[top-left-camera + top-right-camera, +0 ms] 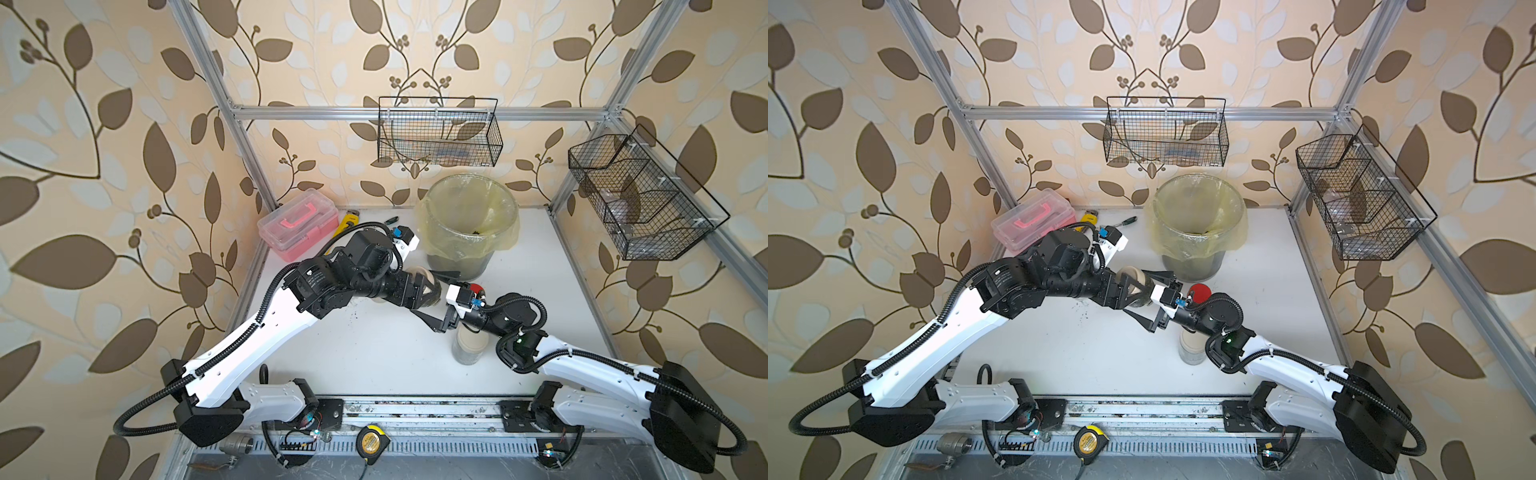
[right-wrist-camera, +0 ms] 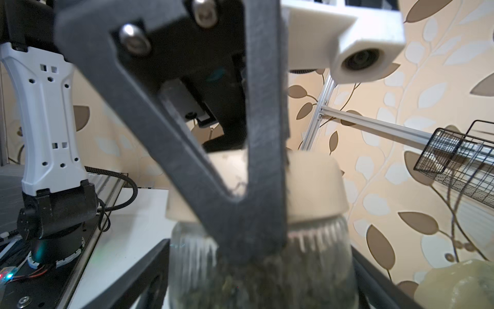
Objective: Empty moldy tea leaves from jars
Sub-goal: Pick up the jar from the center of the board, then unscrew the lid from the jar.
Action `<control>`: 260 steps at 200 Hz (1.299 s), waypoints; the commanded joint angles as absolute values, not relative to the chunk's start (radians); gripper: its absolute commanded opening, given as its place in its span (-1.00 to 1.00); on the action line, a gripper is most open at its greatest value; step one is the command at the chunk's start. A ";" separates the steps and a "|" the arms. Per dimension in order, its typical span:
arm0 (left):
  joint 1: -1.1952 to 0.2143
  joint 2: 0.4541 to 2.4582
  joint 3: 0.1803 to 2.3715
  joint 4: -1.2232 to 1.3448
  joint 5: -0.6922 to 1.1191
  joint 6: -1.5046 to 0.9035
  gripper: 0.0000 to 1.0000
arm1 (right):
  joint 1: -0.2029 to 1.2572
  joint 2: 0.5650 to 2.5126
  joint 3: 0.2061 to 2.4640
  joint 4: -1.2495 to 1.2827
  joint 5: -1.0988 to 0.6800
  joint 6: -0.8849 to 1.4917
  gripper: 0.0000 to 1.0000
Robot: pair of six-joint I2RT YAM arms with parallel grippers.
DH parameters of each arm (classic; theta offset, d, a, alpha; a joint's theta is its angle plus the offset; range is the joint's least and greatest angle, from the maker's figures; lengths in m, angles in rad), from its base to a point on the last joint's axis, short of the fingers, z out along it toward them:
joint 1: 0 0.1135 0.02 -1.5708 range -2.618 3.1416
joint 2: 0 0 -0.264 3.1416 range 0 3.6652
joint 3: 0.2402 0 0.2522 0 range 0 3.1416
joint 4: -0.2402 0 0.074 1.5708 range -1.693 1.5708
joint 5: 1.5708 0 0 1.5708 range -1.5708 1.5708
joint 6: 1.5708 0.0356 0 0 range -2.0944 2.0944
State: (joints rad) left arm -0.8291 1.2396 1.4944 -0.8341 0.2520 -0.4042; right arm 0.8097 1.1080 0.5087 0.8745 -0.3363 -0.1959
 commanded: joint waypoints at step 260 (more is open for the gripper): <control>-0.650 1.380 1.717 -0.891 0.588 0.231 0.98 | 0.624 1.064 0.613 0.866 -0.569 -0.106 -0.04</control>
State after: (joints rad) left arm -0.6651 1.3540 1.6714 -0.9081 0.4503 0.1875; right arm 0.6205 1.0740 0.5755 0.7460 -0.5240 -0.1009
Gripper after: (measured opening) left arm 0.988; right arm 0.783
